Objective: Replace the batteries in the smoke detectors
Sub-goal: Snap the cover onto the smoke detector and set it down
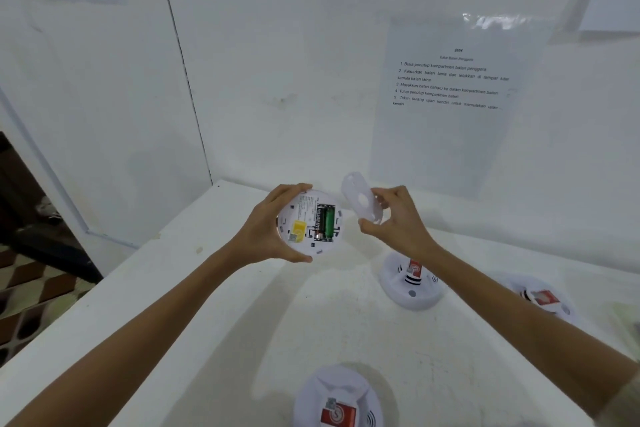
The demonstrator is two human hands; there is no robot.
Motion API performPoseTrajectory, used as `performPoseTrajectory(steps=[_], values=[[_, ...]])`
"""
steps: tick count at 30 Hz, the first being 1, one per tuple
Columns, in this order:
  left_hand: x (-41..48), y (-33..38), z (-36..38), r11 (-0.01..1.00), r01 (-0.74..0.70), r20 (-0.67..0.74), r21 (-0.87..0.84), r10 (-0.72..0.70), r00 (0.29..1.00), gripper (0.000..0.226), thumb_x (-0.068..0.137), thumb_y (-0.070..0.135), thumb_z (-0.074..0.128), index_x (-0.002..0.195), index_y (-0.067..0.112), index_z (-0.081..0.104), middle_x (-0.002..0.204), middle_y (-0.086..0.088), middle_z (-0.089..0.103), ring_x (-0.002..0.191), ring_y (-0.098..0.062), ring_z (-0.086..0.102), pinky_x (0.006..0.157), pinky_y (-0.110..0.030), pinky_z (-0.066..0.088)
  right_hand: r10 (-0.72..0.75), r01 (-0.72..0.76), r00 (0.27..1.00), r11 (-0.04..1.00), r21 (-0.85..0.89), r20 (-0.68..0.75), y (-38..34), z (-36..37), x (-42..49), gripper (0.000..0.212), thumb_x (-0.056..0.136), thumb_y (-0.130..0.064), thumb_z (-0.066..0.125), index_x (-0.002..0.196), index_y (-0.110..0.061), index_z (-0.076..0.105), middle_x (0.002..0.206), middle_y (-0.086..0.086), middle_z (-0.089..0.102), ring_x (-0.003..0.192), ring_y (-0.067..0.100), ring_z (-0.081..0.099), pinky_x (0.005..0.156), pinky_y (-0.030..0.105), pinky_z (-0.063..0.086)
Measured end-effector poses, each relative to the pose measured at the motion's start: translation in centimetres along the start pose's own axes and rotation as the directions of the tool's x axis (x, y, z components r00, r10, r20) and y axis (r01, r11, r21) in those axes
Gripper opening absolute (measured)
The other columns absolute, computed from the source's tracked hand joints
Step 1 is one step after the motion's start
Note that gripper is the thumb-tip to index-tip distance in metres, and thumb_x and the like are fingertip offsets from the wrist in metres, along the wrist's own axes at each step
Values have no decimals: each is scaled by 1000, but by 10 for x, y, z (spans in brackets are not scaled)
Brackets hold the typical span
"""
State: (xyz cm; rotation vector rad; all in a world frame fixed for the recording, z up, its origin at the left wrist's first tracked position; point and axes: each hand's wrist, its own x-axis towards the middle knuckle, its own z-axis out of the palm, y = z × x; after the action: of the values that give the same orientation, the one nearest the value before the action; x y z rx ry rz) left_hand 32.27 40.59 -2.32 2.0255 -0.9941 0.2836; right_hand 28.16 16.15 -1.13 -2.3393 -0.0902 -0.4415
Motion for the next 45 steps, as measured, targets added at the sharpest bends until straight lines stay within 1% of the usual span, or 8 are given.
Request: performPoseTrajectory(steps=[4,9,14,18,25,31,36,45], values=[[-6,-2,-10,999,18,-4,34,-18,1000,102,46,46,83,134,22,37,135,10,41,121,1,40,90,-18,48,170,-146,970,979,-144,171,3,28,-14,58,77,-30,69,126,-6,47,117,11,39,113,26,40,95,31,37],[-14,-1,-17,997,42,12,60,-42,999,101,47,46,82,134,27,35,136,12,40,122,1,39,92,-19,47,188,-35,900,931,-364,394,9,59,-29,57,78,-38,66,122,-6,47,114,11,37,115,27,34,87,31,36],[-18,5,-17,996,75,2,49,-75,997,101,46,48,81,133,31,34,133,17,39,119,6,39,91,-15,46,157,39,887,912,-409,435,9,62,-31,60,83,-38,61,130,-6,43,122,12,39,117,28,33,90,35,39],[-15,12,-13,997,56,9,49,-56,998,101,45,48,80,134,26,35,132,18,39,118,5,39,90,-13,45,-1,42,951,991,-125,309,-5,36,-28,61,89,-26,59,142,-14,32,127,11,45,116,24,40,100,32,35],[12,54,9,999,-45,3,8,45,999,100,46,47,81,133,24,36,131,14,41,119,-1,42,93,-26,48,-184,152,976,960,236,118,-33,-32,-55,53,88,-11,60,136,-27,43,118,0,47,97,7,53,71,13,51],[34,118,53,990,-72,43,-123,78,996,101,43,44,83,132,24,39,130,1,48,117,-4,47,91,-30,51,-198,206,976,973,99,-88,-10,-92,-94,44,85,-8,63,127,-23,55,111,1,49,91,13,55,69,20,53],[52,169,106,972,-123,138,-201,153,979,102,43,40,85,133,27,39,130,5,49,117,-4,47,96,-28,47,-150,154,975,988,15,-166,18,-154,-144,46,83,-12,67,120,-36,54,105,-3,51,89,12,55,67,31,56],[67,269,228,911,-280,290,-304,368,884,101,45,45,83,133,23,38,131,4,47,117,-1,45,98,-15,40,35,-126,967,925,-359,-251,63,-265,-255,48,74,-31,73,119,-34,57,113,-11,55,91,4,54,70,29,51]])
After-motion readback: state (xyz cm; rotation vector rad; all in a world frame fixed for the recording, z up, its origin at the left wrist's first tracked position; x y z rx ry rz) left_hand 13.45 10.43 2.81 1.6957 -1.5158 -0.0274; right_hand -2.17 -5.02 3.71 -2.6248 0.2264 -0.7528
